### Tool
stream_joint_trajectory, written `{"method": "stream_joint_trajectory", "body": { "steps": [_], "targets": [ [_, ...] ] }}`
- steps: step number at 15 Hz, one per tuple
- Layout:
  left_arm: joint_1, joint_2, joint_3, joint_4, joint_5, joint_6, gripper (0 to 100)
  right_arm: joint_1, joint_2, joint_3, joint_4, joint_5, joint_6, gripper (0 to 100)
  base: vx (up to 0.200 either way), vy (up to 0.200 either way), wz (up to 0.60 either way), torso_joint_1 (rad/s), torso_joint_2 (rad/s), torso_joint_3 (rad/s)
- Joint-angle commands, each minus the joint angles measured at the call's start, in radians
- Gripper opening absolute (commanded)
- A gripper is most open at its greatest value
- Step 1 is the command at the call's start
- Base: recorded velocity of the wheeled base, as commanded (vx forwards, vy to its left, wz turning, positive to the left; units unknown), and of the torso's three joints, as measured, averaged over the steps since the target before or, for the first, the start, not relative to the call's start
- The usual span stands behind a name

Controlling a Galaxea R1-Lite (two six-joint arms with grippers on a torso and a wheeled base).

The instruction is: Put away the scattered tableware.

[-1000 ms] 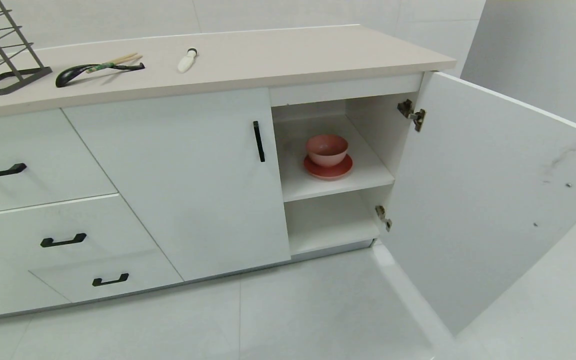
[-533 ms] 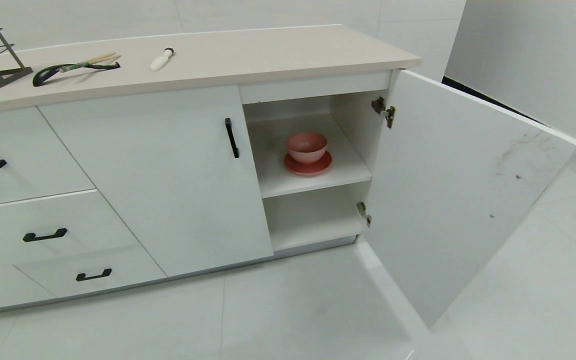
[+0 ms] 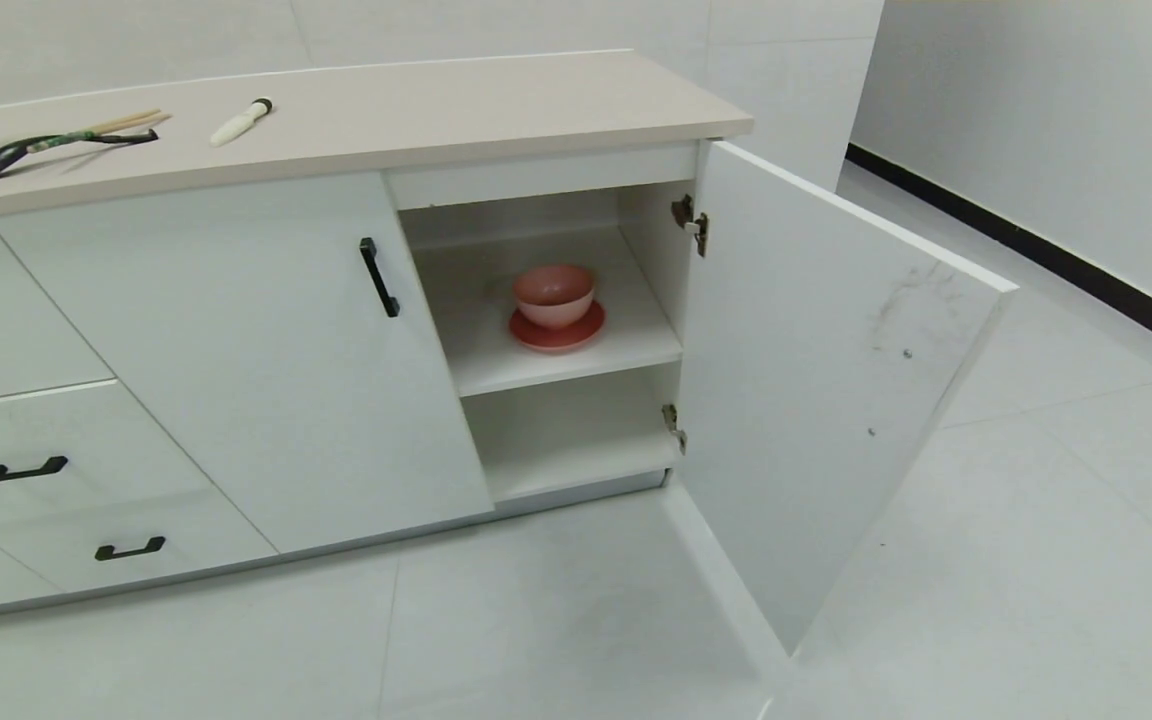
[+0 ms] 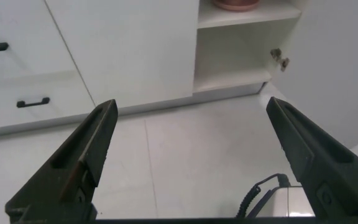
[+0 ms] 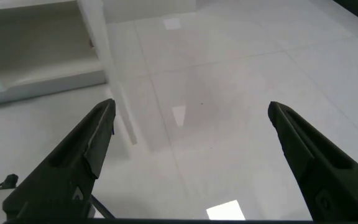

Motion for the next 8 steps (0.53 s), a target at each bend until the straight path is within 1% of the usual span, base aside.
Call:
{"method": "stream_joint_trajectory", "body": {
  "steps": [1,4,7,8],
  "targets": [
    [-0.001,0.001,0.000,0.000,0.000,-0.001,100,0.000,0.003,0.000,0.000,0.000,0.000,100,0.000,-0.200,0.00,0.002,0.01,0.007],
    [0.001,0.001,0.000,0.000,0.000,-0.002,100,0.000,0.003,0.000,0.000,-0.001,0.004,100,0.000,-0.200,0.00,0.004,0.00,0.004],
    [-0.001,0.001,0.000,-0.002,0.000,-0.002,100,0.000,0.001,0.000,0.000,-0.001,0.009,100,0.000,0.000,0.60,0.004,0.00,0.002],
    [-0.001,0.001,0.000,0.000,0.000,-0.002,100,0.000,0.001,0.000,0.000,-0.001,0.007,100,0.000,0.000,0.00,0.000,0.00,0.000]
  ]
}}
